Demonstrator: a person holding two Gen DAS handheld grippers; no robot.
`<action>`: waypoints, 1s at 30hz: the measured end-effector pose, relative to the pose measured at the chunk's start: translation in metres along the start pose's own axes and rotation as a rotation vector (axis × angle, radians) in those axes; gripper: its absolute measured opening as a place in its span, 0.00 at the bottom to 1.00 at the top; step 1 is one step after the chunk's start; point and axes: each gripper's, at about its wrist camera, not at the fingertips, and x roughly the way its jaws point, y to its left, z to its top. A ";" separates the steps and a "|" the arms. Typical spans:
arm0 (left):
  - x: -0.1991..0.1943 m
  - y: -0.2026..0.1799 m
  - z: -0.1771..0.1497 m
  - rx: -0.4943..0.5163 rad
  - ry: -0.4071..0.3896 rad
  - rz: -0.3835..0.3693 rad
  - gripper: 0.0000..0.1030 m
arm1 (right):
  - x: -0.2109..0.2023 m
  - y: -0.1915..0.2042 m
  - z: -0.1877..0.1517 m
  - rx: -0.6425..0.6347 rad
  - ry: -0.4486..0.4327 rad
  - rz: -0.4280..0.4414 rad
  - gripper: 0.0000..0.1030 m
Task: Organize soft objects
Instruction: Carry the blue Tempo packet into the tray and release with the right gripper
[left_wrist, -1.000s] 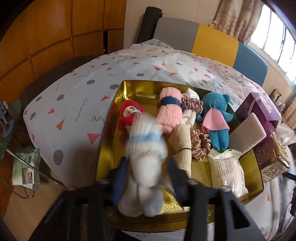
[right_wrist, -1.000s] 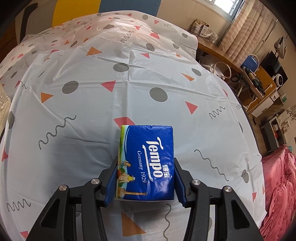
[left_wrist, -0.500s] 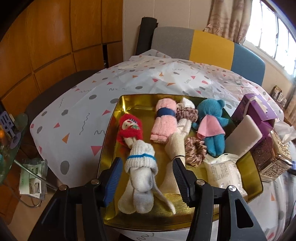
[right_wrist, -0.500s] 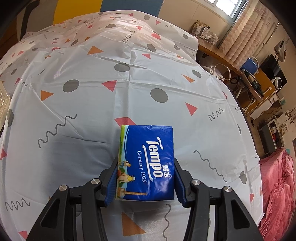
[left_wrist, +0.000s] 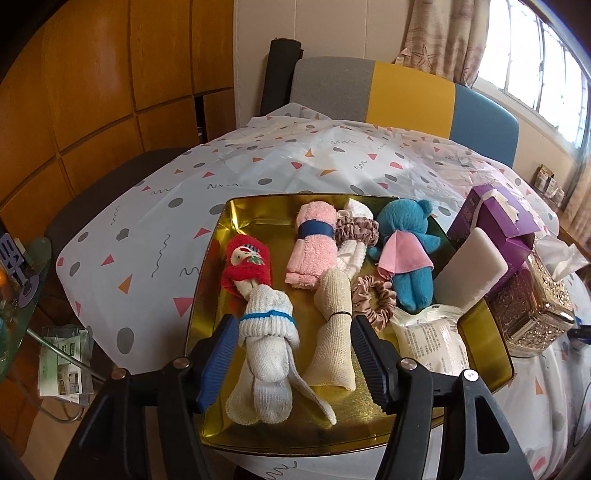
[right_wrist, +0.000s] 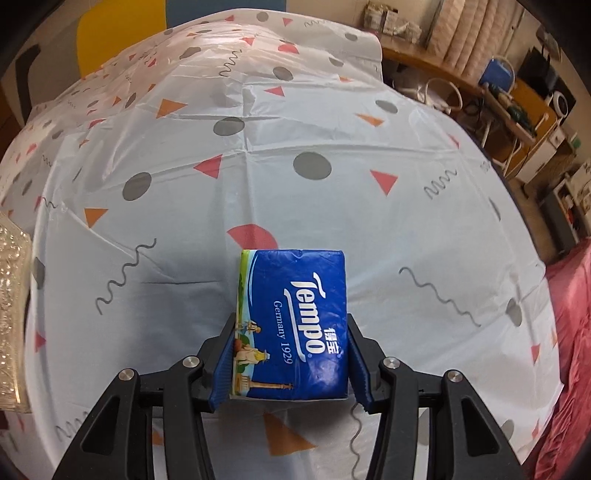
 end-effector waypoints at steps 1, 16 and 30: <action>0.001 0.000 -0.001 -0.001 0.003 -0.001 0.62 | -0.001 0.004 -0.002 -0.006 0.004 0.001 0.51; 0.003 0.015 -0.004 -0.048 0.009 -0.016 0.67 | -0.032 0.056 -0.013 -0.081 0.075 0.129 0.51; 0.000 0.030 -0.002 -0.094 -0.005 0.009 0.70 | -0.188 0.143 0.035 -0.201 -0.392 0.289 0.50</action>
